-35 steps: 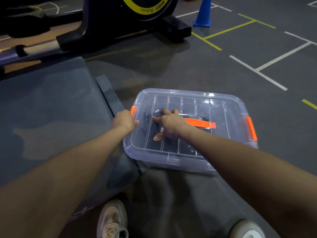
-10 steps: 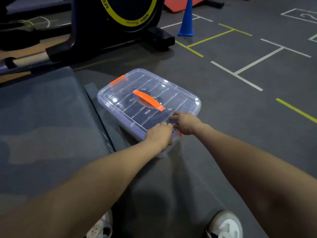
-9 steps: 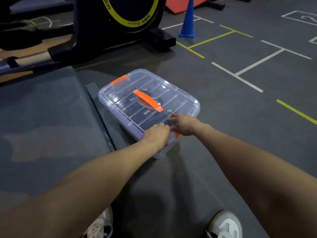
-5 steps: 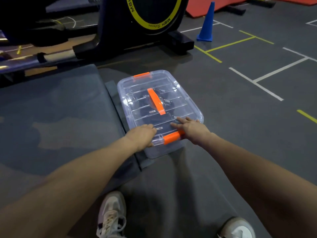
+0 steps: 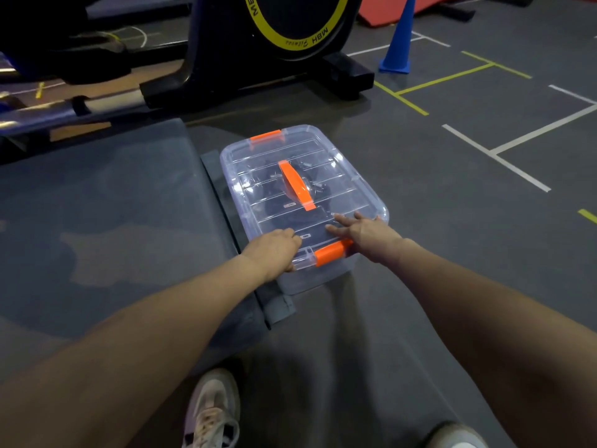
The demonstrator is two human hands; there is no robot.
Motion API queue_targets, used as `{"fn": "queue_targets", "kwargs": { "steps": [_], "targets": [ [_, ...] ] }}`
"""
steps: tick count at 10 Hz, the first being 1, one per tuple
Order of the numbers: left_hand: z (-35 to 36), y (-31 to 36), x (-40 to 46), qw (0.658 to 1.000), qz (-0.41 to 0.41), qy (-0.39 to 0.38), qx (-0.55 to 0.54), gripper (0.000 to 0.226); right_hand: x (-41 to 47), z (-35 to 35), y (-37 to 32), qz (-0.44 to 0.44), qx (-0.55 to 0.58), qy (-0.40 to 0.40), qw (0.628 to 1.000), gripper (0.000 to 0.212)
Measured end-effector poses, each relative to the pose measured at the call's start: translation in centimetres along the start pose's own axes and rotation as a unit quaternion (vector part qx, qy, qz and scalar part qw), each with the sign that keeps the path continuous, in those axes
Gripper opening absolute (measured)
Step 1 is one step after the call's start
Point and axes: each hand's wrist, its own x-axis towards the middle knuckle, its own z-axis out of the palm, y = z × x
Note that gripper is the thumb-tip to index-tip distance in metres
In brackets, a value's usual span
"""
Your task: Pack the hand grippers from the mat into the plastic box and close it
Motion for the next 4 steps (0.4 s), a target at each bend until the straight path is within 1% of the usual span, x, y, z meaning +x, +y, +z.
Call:
{"fn": "queue_targets", "kwargs": {
  "steps": [2,3,4],
  "targets": [
    [-0.1,0.2,-0.1,1.000,-0.024,-0.007,-0.008,0.033,0.4,-0.9,0.2,-0.008,-0.001,-0.025,1.000,0.065],
    [-0.9,0.1,-1.8,0.999,-0.048,-0.017,-0.016,0.040,0.0,-1.7,-0.4,-0.016,-0.002,-0.026,1.000,0.063],
    [-2.4,-1.5,-4.2,0.998,-0.065,0.017,0.001,0.045,-0.2,-4.6,-2.0,-0.006,0.059,0.005,0.998,0.057]
  ]
}}
